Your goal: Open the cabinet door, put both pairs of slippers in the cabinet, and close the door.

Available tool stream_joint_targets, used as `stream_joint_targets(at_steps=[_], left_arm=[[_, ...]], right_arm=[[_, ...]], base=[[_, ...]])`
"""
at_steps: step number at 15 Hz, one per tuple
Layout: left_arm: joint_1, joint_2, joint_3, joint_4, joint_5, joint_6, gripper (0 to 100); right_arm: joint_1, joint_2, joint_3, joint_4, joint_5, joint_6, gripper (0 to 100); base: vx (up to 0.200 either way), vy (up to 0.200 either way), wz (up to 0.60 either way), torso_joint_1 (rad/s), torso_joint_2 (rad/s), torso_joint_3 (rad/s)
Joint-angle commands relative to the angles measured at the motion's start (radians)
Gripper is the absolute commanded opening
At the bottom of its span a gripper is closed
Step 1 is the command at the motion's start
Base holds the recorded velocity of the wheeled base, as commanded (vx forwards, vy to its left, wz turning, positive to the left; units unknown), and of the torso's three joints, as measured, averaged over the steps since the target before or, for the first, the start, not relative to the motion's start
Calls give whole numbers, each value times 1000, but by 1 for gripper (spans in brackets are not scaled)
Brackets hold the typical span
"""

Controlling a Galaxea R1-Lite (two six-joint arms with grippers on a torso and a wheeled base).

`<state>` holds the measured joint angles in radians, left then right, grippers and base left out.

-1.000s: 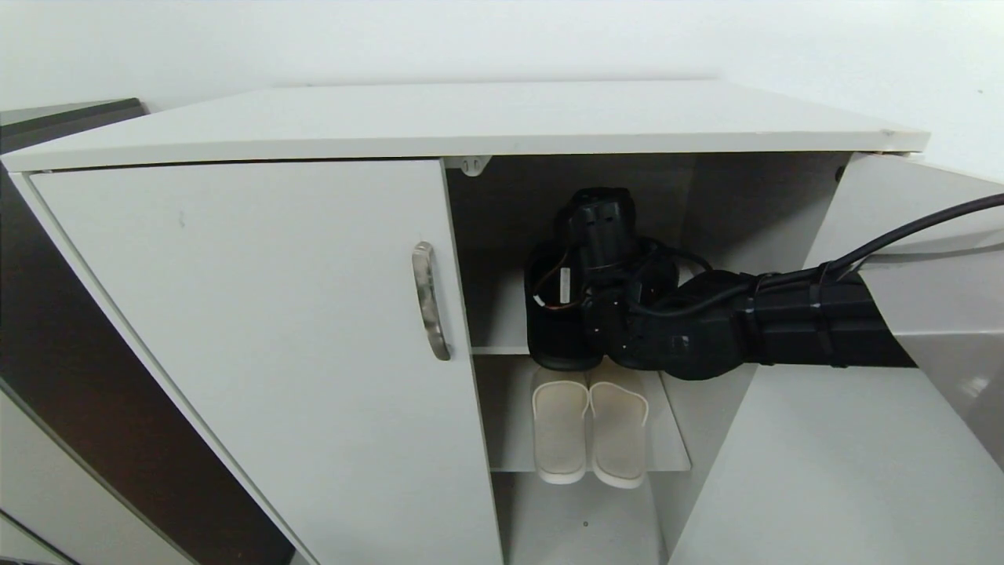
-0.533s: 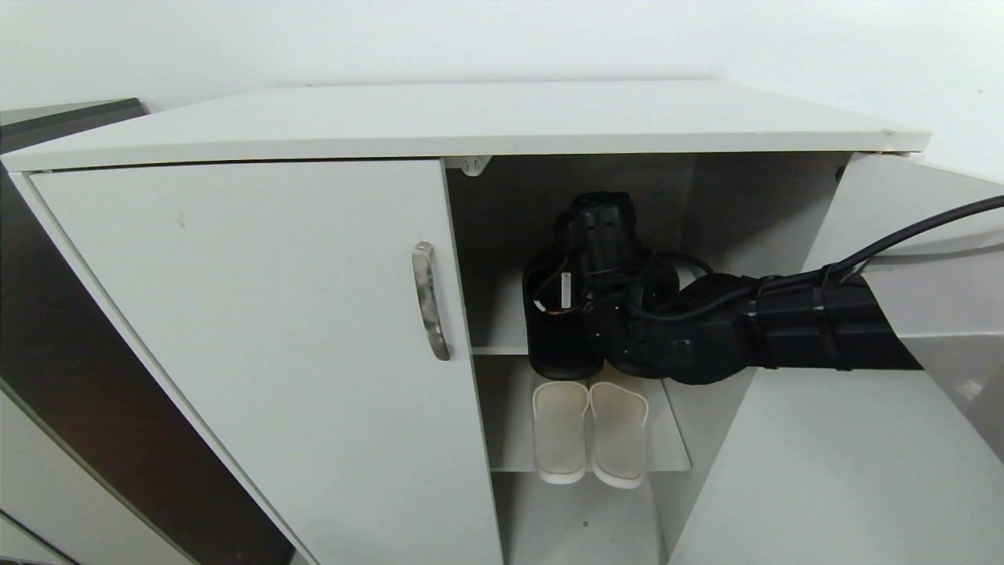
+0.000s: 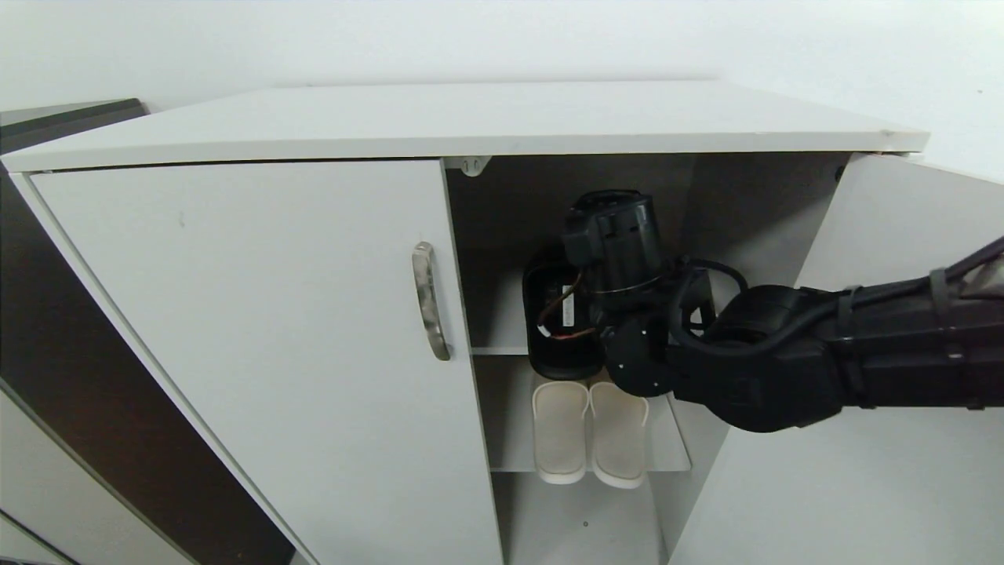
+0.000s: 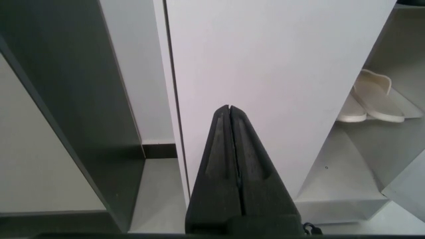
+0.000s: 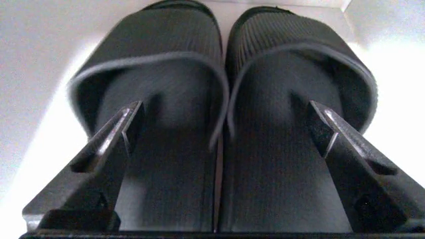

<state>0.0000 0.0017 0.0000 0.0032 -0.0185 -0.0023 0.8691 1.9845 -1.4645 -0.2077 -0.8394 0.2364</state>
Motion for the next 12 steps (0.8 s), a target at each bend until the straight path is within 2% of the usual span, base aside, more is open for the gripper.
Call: stream_joint_targets(at_steps=[1,4,5,8,12], left_arm=[[0,0,0,0,0,1,0],[0,0,0,0,0,1,0],[0,0,0,0,0,-1,0],[0,0,0,0,0,1,0],[0,0,0,0,0,1,0]], right_arm=[[56,-113,141,-50,-1,-2,100],[91,-165,280,-136,-1,-3,100],[99,-191,351,-197,-1,-8,0],[131,-277,458,-239,2,-12,0],[157,-280,480,-239,0,-12,0]], base=[[0,0,0,0,0,0],[0,0,0,0,0,0],[0,0,0,0,0,0],[0,0,0,0,0,0],[0,0,0,0,0,0]])
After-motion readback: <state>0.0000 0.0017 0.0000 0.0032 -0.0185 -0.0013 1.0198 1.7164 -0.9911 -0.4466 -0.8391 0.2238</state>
